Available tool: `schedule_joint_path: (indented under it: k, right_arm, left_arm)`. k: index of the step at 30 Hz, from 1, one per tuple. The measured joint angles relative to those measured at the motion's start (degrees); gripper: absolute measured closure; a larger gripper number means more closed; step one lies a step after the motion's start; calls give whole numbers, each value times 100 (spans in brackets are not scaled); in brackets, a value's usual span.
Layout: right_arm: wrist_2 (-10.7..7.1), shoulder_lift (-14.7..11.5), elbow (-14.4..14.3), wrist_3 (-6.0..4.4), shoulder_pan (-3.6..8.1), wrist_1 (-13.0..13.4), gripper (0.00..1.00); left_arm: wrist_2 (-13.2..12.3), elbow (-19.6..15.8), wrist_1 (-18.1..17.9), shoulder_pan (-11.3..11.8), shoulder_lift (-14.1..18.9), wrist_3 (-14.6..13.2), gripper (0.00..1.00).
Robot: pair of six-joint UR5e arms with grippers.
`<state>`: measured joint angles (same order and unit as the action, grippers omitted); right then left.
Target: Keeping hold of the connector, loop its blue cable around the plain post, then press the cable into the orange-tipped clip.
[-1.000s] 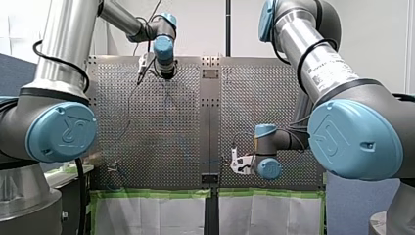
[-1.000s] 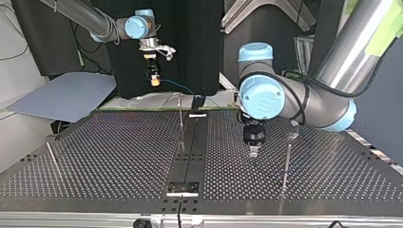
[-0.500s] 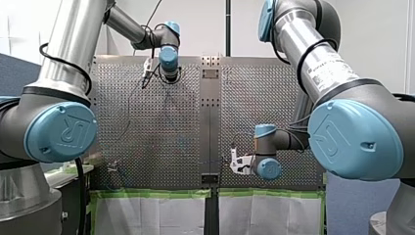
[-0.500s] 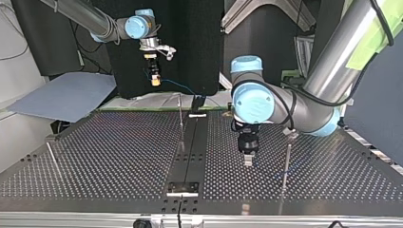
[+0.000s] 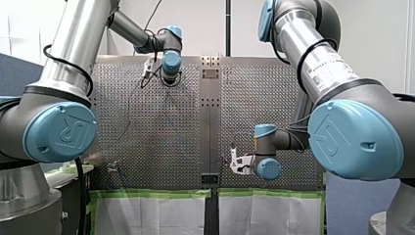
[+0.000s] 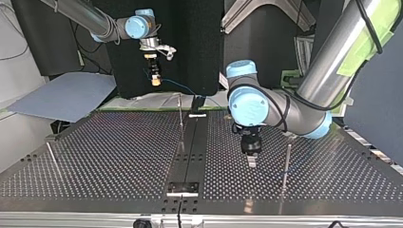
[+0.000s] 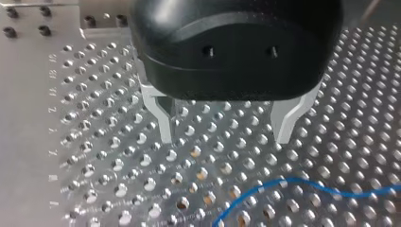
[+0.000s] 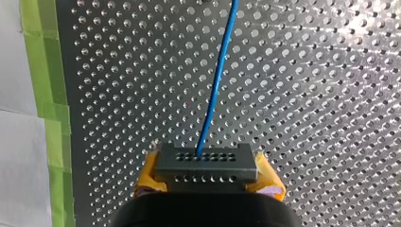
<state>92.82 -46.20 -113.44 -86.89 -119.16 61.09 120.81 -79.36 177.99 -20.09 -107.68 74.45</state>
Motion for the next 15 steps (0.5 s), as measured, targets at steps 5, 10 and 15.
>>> schedule_joint_path:
  k: [5, 10, 15]
  right_arm:
    - [0, 0, 0, 5, -9, -14, 100]
    - [0, 0, 0, 6, -15, -7, 100]
    - [0, 0, 0, 4, -18, 5, 100]
  left_arm:
    - [277, 1, -96, -25, -3, -253, 0]
    - [585, 2, -283, -53, -25, -395, 0]
    - [737, 8, -320, -86, -194, -480, 0]
